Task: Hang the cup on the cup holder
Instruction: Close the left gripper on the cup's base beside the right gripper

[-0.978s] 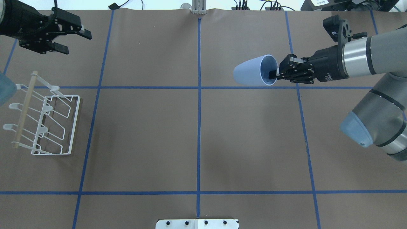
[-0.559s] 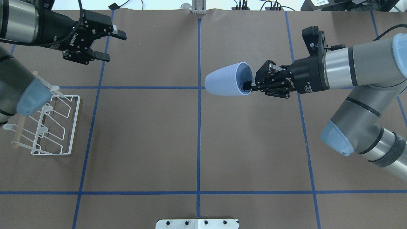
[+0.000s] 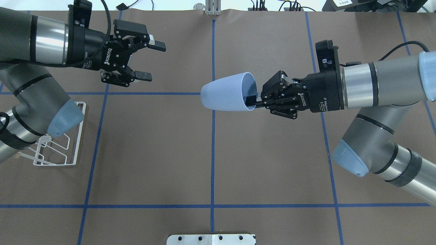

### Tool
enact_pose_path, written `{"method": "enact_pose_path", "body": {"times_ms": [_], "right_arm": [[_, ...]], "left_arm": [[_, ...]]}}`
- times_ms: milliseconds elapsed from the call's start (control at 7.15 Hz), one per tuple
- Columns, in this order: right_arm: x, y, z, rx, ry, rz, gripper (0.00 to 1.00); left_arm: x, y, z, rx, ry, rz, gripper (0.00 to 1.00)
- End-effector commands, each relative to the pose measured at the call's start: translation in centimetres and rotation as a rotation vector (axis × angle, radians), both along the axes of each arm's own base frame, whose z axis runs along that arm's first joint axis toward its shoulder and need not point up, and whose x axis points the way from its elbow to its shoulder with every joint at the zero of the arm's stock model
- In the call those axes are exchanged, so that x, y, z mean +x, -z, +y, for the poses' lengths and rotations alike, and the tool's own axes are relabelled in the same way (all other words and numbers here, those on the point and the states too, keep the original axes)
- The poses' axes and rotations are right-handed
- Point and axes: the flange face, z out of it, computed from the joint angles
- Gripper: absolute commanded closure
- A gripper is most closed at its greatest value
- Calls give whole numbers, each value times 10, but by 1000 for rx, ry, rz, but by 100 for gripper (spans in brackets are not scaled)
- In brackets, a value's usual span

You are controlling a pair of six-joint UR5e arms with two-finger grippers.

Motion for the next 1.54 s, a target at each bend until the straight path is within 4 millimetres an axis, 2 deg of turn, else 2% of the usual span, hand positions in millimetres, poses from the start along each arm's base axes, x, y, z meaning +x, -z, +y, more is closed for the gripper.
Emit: {"method": "enact_pose_path", "body": {"times_ms": [0, 559, 699, 978, 1258, 1398], "right_arm": [[-12, 24, 11, -63, 75, -87, 100], [-1, 28, 20, -84, 139, -202, 100], [0, 25, 20, -92, 147, -221, 100], [-8, 3, 13, -102, 166, -268, 100], [-13, -9, 12, -143, 178, -352, 100], [-14, -5, 12, -139, 179, -359, 100]], "left_arm": [[12, 7, 23, -81, -12, 187, 2], [8, 2, 39, -87, -77, 280, 2], [4, 0, 41, -95, -92, 318, 2], [4, -1, 44, -119, -90, 398, 2], [23, -7, 57, -133, -117, 461, 3], [26, -4, 60, -132, -127, 465, 3]]}}
